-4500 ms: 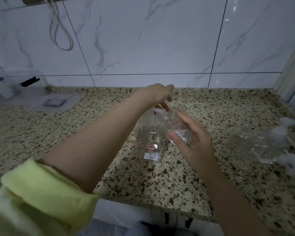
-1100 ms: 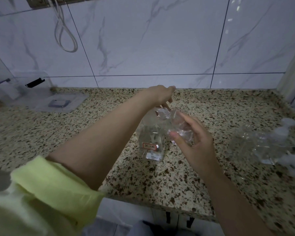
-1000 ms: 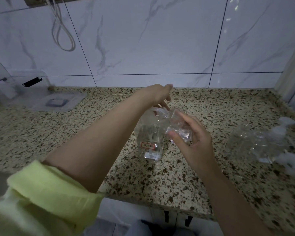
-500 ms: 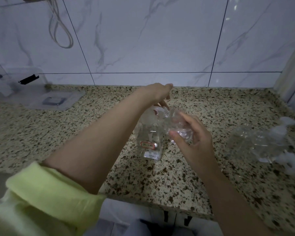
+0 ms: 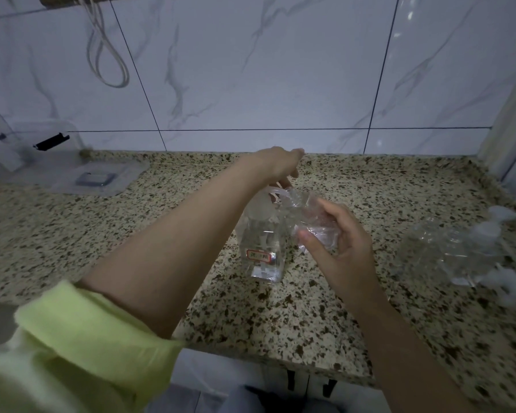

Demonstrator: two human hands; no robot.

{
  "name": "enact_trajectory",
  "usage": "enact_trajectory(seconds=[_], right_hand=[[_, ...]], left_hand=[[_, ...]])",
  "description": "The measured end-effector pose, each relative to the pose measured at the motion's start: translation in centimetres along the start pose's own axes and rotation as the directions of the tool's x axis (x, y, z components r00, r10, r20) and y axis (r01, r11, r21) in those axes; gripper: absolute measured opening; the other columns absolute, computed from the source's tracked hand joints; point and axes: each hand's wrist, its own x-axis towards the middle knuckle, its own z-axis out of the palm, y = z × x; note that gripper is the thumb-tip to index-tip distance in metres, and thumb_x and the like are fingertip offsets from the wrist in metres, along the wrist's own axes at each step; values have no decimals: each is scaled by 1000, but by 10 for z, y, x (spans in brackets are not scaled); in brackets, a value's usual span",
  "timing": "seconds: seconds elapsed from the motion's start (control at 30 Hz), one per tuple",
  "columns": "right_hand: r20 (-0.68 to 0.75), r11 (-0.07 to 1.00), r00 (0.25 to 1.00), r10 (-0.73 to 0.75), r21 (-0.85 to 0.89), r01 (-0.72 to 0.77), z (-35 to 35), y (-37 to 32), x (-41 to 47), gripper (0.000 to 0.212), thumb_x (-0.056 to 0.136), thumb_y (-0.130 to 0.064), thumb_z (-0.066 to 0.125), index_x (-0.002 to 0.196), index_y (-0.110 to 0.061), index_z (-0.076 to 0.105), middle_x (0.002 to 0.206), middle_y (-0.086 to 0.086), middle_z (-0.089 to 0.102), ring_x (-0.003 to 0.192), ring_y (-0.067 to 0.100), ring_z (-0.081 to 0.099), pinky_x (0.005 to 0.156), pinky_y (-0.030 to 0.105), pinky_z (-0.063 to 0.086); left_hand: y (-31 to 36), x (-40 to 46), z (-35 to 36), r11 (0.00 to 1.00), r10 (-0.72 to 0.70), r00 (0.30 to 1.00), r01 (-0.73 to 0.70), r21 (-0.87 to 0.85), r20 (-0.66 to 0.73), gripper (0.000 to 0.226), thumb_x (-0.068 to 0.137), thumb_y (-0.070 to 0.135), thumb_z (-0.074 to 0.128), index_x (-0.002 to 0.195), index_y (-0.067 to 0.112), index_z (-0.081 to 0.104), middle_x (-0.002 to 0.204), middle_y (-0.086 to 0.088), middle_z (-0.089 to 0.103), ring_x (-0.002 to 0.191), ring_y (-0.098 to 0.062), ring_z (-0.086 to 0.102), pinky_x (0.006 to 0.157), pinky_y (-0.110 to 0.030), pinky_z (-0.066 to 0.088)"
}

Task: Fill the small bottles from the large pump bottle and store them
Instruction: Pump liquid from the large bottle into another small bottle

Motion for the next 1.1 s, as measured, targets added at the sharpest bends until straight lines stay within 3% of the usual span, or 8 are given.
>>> enact_trajectory(seconds=[0.07, 0.2, 0.47, 0.6, 0.7, 0.83, 0.97, 1.1], right_hand=[[0, 1000, 1000, -3, -8, 3, 0, -1, 0, 51, 88, -37, 73, 135, -20, 60, 123, -3, 67, 118, 18, 65, 100, 46, 55], [-2, 1000, 1000, 6, -11, -6, 1, 0, 0, 51, 87, -38, 73, 134, -25, 59, 120, -4, 68, 114, 19, 65, 98, 46, 56], [4, 1000, 1000, 23, -13, -23, 1, -3, -2, 50, 87, -36, 76, 133, -26, 59, 123, -6, 68, 116, 17, 65, 99, 47, 55], [-5, 999, 999, 45, 21, -45, 1, -5, -2, 49, 86, -33, 76, 132, -26, 60, 121, -6, 69, 115, 18, 66, 99, 48, 55], [-1, 999, 999, 33, -2, -33, 0, -5, -2, 50, 87, -34, 76, 132, -24, 59, 120, -6, 69, 115, 17, 66, 99, 46, 55], [-8, 999, 999, 40, 25, -40, 1, -5, -1, 51, 87, -39, 74, 132, -22, 60, 121, -6, 68, 116, 17, 65, 100, 43, 55], [9, 999, 999, 35, 7, -35, 1, -5, -2, 51, 86, -35, 75, 133, -23, 59, 125, -7, 67, 120, 16, 63, 102, 43, 54], [20, 999, 999, 34, 11, -34, 1, -6, -1, 49, 87, -30, 76, 133, -22, 60, 125, -8, 66, 120, 17, 63, 103, 43, 53]], left_hand=[[-1, 1, 1, 1000, -6, 1000, 7, 18, -8, 61, 106, 51, 18, 122, 15, 66, 104, -4, 75, 99, -21, 62, 80, -33, 39], [-2, 0, 2, 997, -13, 1000, 11, -76, -23, 59, 106, 50, 21, 120, 14, 65, 96, -4, 76, 93, -20, 64, 64, -27, 40], [-1, -1, 5, 1000, -15, 1000, 15, 12, -21, 60, 106, 50, 18, 124, 14, 64, 105, -5, 74, 102, -23, 60, 83, -34, 38], [-1, -1, 3, 1000, 9, 999, -9, -7, -47, 60, 106, 49, 18, 122, 13, 63, 100, -5, 76, 95, -20, 63, 72, -30, 39], [0, -2, 3, 1000, -17, 1000, 17, -5, -15, 62, 106, 50, 18, 123, 13, 64, 105, -6, 75, 103, -23, 60, 87, -34, 46], [-1, 0, 0, 998, -27, 1000, 27, -56, 0, 61, 105, 52, 19, 122, 14, 64, 101, -4, 75, 96, -21, 62, 67, -29, 43], [-2, 1, 4, 1000, -14, 1000, 14, -6, -9, 61, 105, 51, 18, 123, 15, 64, 101, -3, 75, 101, -22, 61, 89, -36, 40], [-5, 2, 3, 999, -11, 999, 10, -53, -30, 61, 105, 51, 19, 119, 14, 66, 93, -2, 77, 102, -23, 65, 89, -35, 43]])
